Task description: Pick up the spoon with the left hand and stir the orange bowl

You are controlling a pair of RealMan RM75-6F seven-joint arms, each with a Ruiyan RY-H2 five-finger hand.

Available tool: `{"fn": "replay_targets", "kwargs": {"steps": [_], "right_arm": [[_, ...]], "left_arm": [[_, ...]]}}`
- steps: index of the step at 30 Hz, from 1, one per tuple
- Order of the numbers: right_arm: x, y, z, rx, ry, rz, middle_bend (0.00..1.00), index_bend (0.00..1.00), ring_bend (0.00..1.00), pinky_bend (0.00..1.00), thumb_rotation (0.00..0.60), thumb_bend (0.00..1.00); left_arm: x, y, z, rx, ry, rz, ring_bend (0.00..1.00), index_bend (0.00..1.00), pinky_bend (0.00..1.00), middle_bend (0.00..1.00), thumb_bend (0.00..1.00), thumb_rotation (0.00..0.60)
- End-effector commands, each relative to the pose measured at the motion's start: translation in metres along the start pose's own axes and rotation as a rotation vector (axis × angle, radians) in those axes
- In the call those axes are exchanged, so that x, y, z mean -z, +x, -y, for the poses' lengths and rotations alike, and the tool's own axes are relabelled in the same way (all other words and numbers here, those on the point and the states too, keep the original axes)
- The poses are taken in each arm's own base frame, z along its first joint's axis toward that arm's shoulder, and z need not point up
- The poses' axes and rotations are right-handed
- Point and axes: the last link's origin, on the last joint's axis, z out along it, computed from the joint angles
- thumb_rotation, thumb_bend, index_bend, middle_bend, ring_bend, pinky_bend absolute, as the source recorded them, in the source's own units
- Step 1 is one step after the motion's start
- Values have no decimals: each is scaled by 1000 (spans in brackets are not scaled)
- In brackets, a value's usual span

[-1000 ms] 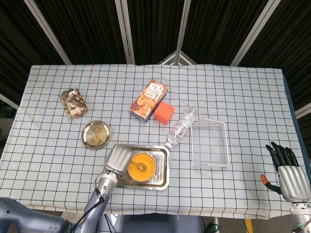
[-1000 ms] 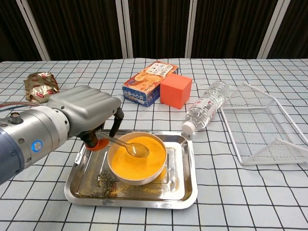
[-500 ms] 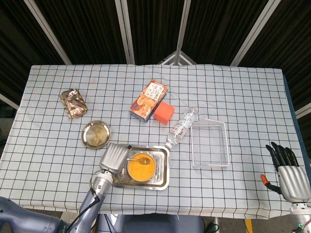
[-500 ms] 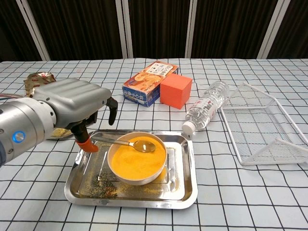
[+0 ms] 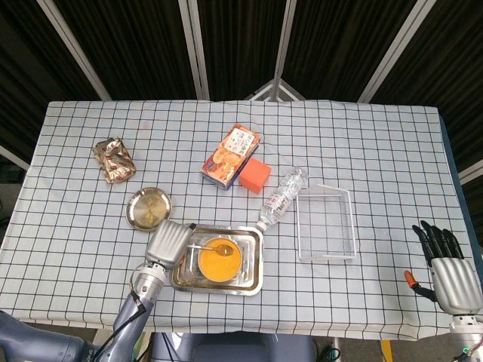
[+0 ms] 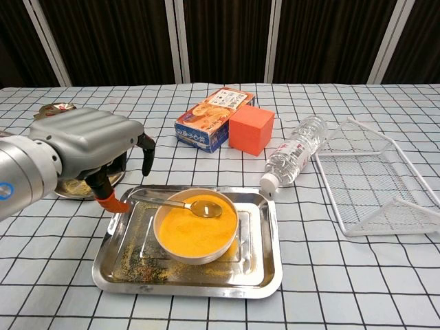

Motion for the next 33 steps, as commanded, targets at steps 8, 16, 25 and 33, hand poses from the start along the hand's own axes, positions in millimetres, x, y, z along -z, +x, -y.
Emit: {"fn": "replay_targets", "kwargs": {"steps": [8,16,25,33], "right_arm": [[0,0,0,-2,-1,1,0,0,0,0,600,360],[0,0,0,-6,-2,1,0,0,0,0,600,360],[0,0,0,-14,-3,4,0,0,0,0,600,360],[0,0,0,-14,-4,3,0,0,0,0,600,360]], "left_arm": [[-3,-8,-11,-7,-14,6,871,481,922,973,334,600],[-14,-15,-18,-4,10,11,872,485,922,973,384,600],[-18,-17,-27,22,7,24,872,498,922,974,431,600],[-18,-17,-26,27,7,16,872,509,922,975,439,600]]}}
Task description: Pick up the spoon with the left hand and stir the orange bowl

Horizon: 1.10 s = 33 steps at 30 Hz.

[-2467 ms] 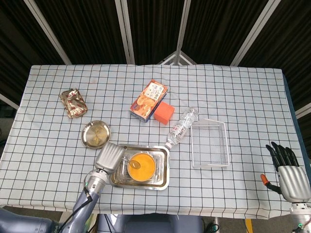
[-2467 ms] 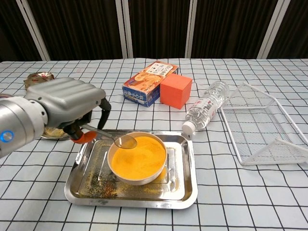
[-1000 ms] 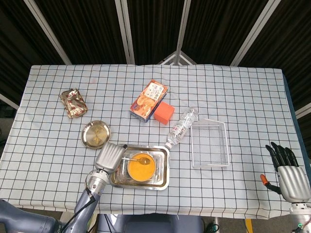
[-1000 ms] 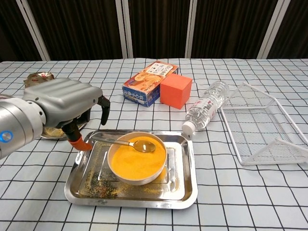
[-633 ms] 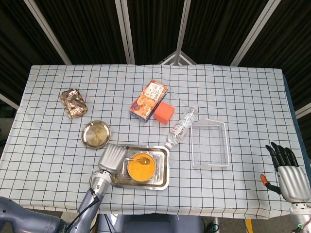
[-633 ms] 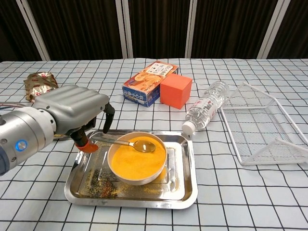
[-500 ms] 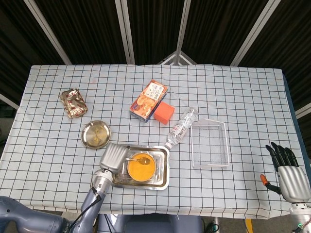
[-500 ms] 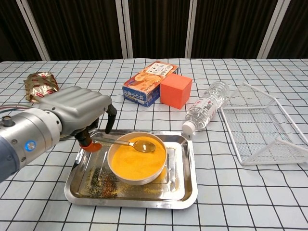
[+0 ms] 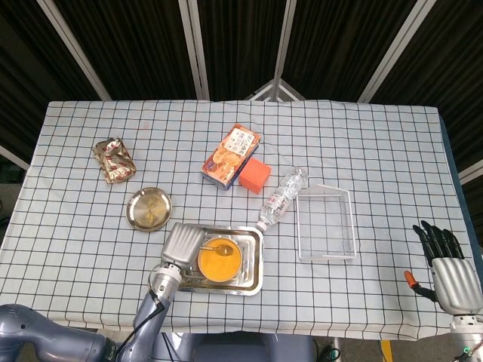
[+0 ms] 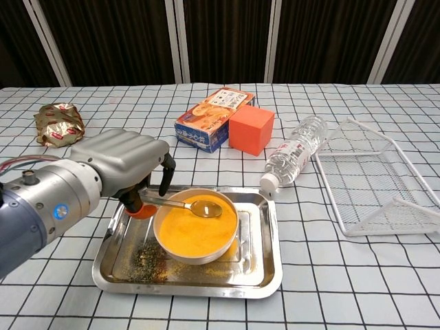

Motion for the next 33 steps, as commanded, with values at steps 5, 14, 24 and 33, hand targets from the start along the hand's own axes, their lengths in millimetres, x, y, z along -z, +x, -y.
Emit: {"fn": "replay_targets", "kwargs": {"steps": [5,14,24,33], "right_arm": [[0,0,0,0,-2,1,0,0,0,0,600,360],[0,0,-1,0,-5,-1,0,0,0,0,600,360],[0,0,-1,-1,-8,0,0,0,0,0,600,360],[0,0,-1,-1,-9,-3,0,0,0,0,600,360]], "left_arm": [[-1,1,2,3,2,-4,872,516,922,976,456,600],[0,1,2,2,0,-1,874,532,925,981,467,600],[-1,1,4,-8,0,-3,874,500,925,977,467,600],[-1,-1,3,-11,-6,-5,874,514,925,977,468,600]]}}
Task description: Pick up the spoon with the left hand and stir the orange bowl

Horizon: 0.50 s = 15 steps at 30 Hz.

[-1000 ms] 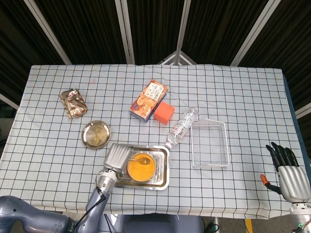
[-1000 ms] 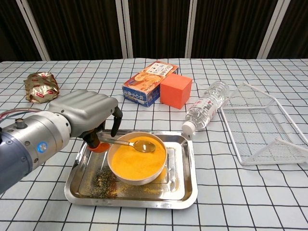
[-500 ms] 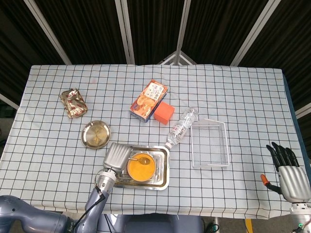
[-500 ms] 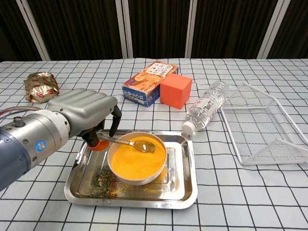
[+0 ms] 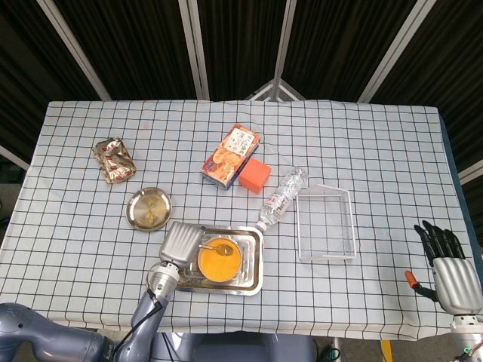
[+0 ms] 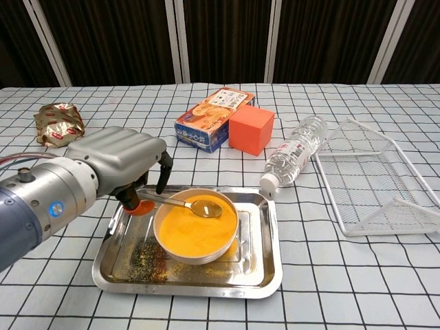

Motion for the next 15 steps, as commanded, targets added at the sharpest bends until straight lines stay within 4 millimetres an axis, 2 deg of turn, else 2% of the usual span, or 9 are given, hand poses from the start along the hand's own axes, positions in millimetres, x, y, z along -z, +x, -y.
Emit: {"fn": "replay_targets", "kwargs": {"steps": [1,15], "right_arm": [[0,0,0,-1,-1,0,0,0,0,0,600,360],[0,0,-1,-2,-4,-4,0,0,0,0,600,360]], "left_arm": [[0,-1,-1,-2,-1,0,874,515,925,977,468,600],[-1,-3,-2,-3,-2,5,874,536,925,981,534,600]]}}
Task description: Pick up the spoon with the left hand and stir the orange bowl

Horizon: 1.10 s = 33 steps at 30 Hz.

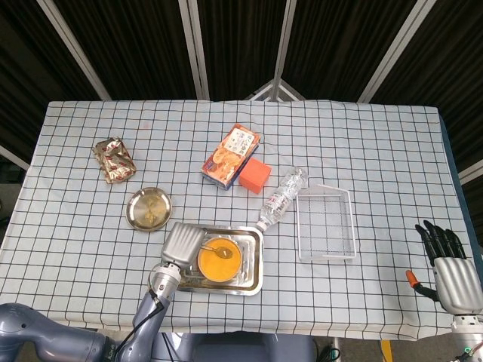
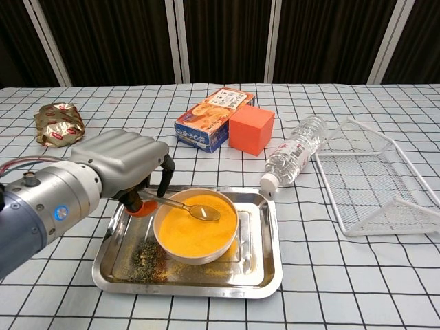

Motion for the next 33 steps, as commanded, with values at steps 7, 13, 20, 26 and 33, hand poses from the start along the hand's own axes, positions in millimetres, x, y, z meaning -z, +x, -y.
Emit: {"fn": "replay_targets", "kwargs": {"steps": [7,13,20,26,33], "right_arm": [[0,0,0,1,-2,-1,0,0,0,0,600,360],[0,0,0,1,-2,-1,0,0,0,0,600,360],[0,0,0,0,-3,1,0,0,0,0,600,360],[0,0,0,1,-1,1,0,0,0,0,600,360],[0,0,0,0,-2,-1,0,0,0,0,600,360]], "left_arm": [[2,0,2,-4,-3,-5,875,553,926,984,574,600],[2,3,4,0,-1,-24,884,613,932,995,622,600],[1,10,10,-69,-7,-93,891,729,934,1000,715,600],[2,14,13,-146,-28,-148,893,779,934,1000,750,600],[5,16,12,-157,-44,-97,897,834,934,1000,770,600]]}}
